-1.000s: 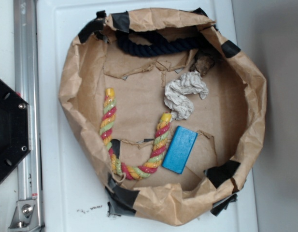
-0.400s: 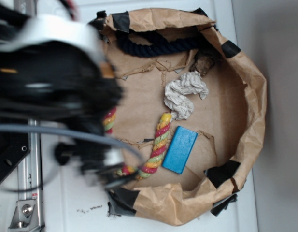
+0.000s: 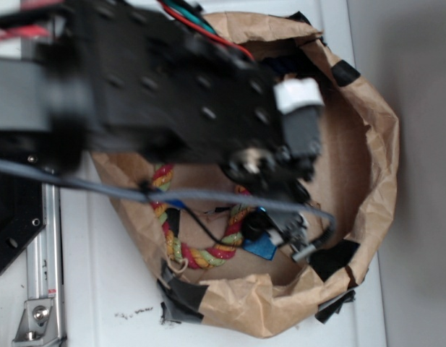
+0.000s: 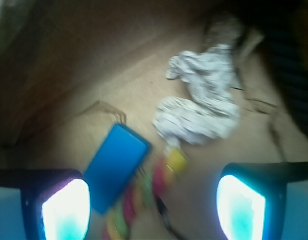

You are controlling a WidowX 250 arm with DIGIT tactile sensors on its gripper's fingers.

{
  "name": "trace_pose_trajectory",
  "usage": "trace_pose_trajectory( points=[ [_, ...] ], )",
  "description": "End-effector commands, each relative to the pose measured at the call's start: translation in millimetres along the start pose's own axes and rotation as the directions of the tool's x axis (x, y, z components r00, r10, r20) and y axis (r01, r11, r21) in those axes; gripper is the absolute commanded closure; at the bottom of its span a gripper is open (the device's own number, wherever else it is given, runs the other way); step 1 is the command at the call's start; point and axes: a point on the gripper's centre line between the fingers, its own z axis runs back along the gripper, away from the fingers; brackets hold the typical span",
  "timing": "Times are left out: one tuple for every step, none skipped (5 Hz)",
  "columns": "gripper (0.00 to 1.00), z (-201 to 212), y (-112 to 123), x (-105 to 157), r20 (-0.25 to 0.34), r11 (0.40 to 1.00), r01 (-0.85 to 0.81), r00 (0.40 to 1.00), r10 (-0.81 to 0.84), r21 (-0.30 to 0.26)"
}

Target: Grab the blue block.

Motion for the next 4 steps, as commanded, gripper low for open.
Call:
trace_pose_trajectory(
  points=[
    [0.00, -32, -40, 12, -0.005, 0.998, -0.042, 0.999, 0.042, -0.053],
    [0.00, -61, -44, -8, -0.081, 0.998, -0.059, 0.995, 0.059, 0.002],
    [0.00, -87, -40, -27, -0.157, 0.998, -0.044, 0.986, 0.050, 0.040],
    [0.00, -94, -34, -57, -0.228, 0.997, 0.006, 0.974, 0.012, 0.078]
  ],
)
